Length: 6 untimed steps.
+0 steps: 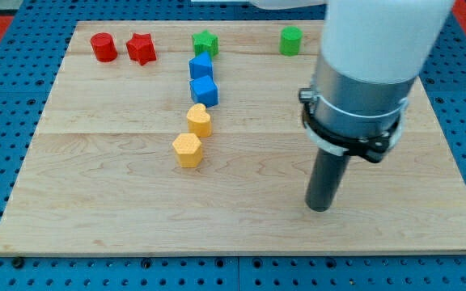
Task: Move your arm towards the bottom right
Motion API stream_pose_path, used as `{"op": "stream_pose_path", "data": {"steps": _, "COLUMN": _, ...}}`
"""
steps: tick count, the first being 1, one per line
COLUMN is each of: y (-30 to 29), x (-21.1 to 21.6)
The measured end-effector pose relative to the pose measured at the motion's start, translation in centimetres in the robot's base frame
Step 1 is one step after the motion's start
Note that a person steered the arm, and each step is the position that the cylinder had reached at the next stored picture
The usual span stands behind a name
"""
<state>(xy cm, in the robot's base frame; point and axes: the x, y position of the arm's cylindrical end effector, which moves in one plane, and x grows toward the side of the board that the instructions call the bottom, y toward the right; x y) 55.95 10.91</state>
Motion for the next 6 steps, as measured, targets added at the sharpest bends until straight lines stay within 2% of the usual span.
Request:
{"op": "stream_pose_path", "data": {"steps": 3, "y": 7.1, "x": 0.0}}
{"op": "stream_pose_path", "data": {"steps": 6, "y": 7.8, "x": 0.0}}
